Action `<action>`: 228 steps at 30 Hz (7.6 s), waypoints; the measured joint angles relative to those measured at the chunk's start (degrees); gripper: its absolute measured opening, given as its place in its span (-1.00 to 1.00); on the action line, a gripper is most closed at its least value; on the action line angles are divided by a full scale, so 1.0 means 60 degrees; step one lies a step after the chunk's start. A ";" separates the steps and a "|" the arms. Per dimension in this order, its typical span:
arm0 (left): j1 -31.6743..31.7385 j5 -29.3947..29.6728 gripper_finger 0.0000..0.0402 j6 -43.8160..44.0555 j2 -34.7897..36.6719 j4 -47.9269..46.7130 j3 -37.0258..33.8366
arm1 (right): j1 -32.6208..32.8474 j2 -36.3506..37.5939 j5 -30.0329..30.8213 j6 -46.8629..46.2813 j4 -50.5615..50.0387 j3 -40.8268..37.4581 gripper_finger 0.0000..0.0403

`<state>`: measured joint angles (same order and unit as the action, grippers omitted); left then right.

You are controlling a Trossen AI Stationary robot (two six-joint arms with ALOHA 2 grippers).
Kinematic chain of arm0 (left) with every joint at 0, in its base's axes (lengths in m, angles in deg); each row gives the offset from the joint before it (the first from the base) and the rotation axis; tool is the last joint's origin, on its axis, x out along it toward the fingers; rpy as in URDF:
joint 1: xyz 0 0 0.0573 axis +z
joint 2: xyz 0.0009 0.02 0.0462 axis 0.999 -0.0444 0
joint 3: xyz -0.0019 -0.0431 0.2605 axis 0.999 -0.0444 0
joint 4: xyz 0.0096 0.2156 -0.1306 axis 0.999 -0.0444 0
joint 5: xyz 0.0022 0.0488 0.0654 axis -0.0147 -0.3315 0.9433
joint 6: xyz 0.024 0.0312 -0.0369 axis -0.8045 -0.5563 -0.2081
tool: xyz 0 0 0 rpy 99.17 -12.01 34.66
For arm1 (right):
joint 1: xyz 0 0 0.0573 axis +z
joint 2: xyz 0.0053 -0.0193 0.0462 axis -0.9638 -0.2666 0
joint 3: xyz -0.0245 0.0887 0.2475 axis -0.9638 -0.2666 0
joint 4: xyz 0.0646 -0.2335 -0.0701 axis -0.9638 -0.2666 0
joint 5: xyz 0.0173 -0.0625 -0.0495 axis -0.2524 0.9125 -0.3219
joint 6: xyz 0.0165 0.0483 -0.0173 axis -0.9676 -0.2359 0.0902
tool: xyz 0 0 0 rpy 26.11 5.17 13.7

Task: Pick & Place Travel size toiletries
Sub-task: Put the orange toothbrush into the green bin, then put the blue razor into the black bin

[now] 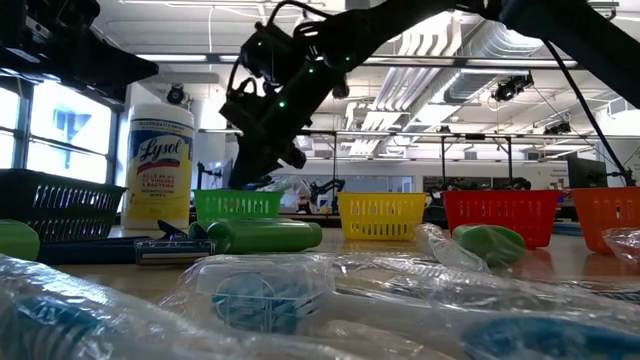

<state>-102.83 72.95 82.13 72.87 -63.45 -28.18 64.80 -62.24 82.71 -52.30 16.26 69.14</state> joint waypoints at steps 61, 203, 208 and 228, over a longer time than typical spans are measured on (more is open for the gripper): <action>0.0000 -0.0015 -1.00 0.0121 -0.0002 -0.0726 0.0000 | 0.3110 0.8160 0.0369 0.2094 0.4129 -0.3834 -0.99; 0.6647 -0.5859 -0.11 -0.5576 -1.2182 -0.5807 0.9035 | 0.3184 1.5988 0.0029 0.0420 1.0216 -1.6815 -0.99; 0.6359 -0.5917 -0.11 -0.3234 -1.1236 -0.6995 0.9706 | 0.3184 1.5984 0.0019 0.0422 1.0200 -1.6815 -0.99; 0.0340 -0.3775 -0.85 0.5264 -1.2905 -0.7959 0.9664 | 0.3184 1.5988 0.0022 0.0424 1.0135 -1.6815 -0.99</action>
<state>-100.79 50.30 113.71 -4.56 -111.20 29.80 83.90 33.68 82.84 -49.76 77.07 -31.76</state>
